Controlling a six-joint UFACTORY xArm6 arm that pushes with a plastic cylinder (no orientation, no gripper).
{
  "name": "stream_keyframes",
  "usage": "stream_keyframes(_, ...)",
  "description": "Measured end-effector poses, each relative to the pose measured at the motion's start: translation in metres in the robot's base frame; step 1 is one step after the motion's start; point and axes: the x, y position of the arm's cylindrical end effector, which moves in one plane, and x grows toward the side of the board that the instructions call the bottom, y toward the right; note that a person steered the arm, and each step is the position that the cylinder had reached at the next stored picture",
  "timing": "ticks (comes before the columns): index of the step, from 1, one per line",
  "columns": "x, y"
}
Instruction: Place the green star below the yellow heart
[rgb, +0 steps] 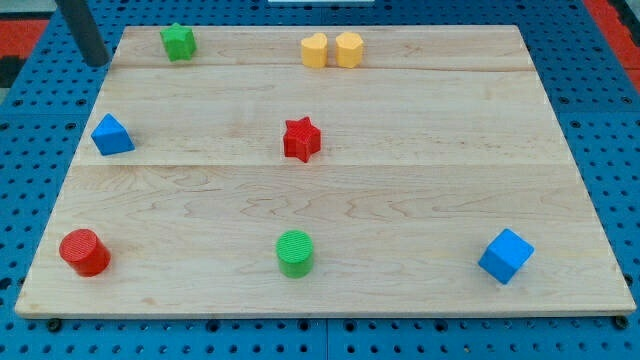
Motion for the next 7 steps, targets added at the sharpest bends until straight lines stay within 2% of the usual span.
stream_keyframes(1, -0.02, 0.002)
stream_keyframes(4, -0.023, 0.005)
stream_keyframes(5, -0.023, 0.049)
stream_keyframes(7, -0.033, 0.056)
